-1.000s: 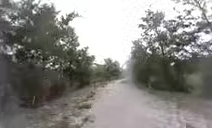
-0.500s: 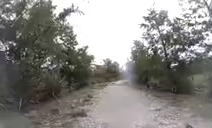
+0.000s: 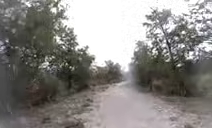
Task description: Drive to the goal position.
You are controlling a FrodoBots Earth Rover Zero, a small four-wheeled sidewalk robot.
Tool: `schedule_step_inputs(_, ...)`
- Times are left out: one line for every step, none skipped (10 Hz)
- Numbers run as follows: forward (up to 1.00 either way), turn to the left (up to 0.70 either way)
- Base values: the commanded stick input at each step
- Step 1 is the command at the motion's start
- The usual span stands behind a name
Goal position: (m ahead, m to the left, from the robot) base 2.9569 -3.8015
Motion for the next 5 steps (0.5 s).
schedule_step_inputs(0.6, 0.0)
schedule_step_inputs(0.6, 0.0)
schedule_step_inputs(0.6, 0.0)
schedule_step_inputs(0.6, 0.0)
schedule_step_inputs(0.6, 0.0)
